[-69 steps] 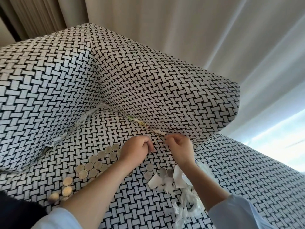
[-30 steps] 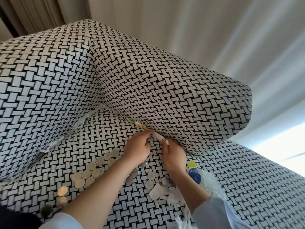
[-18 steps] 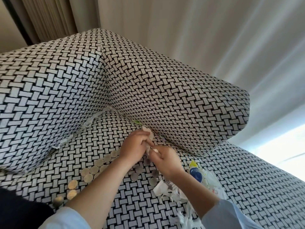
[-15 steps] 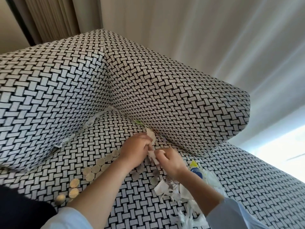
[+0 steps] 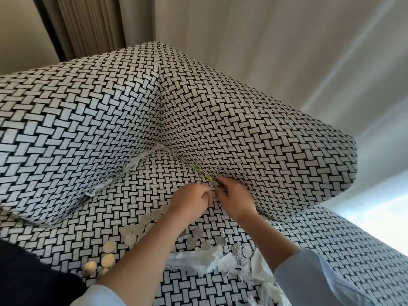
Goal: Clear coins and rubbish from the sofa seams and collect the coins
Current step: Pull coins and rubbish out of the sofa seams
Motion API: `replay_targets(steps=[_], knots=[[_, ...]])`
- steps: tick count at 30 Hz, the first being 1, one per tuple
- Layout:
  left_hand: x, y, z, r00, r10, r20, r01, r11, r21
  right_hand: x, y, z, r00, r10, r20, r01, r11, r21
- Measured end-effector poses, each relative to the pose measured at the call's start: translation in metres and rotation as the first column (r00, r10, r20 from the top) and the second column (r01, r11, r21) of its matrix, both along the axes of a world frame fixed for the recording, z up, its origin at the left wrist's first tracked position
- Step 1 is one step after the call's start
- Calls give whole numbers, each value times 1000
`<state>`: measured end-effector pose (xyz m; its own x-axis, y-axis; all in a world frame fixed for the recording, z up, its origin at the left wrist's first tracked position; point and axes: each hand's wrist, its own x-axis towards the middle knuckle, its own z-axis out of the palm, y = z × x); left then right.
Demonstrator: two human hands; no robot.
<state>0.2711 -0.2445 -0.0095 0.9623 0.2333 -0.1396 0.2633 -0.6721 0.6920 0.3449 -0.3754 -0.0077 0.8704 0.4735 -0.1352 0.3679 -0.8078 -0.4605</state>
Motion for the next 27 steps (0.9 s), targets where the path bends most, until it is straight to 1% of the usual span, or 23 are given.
replay_targets(steps=[2, 3, 5, 7, 10, 12, 14, 18, 20, 23, 25, 27], knots=[[4, 3, -5, 994, 94, 51, -94, 996, 1, 6, 15, -7, 998, -21, -67, 19, 999, -31], [6, 5, -8, 988, 139, 65, -138, 990, -19, 8, 22, -11, 990, -71, -124, 72, 997, 7], [8, 6, -16, 975, 212, 69, -206, 974, -91, 12, 34, -19, 948, -219, -232, 253, 960, 124], [11, 7, -23, 961, 271, 58, -257, 949, -182, 17, 42, -26, 917, -329, -226, 368, 916, 160], [17, 11, -30, 947, 315, 56, -290, 918, -271, 19, 47, -33, 882, -427, -198, 461, 868, 184], [20, 13, -32, 944, 326, 51, -292, 897, -332, 15, 47, -37, 880, -442, -173, 472, 856, 213], [20, 13, -34, 944, 327, 50, -288, 887, -360, 7, 43, -39, 883, -436, -176, 470, 831, 298], [19, 14, -34, 946, 320, 53, -279, 886, -372, -3, 35, -37, 864, -436, -253, 504, 732, 458], [16, 15, -33, 958, 284, 49, -253, 911, -326, -9, 31, -34, 878, -416, -238, 478, 731, 486], [11, 13, -34, 982, 180, 64, -162, 962, -220, -19, 24, -24, 902, -382, -203, 429, 730, 532], [10, 9, -31, 986, 118, 119, -91, 973, -212, -23, 23, -14, 912, -360, -196, 405, 717, 567], [11, 3, -27, 983, 90, 160, -51, 970, -237, -25, 26, 0, 922, -327, -205, 382, 690, 615]])
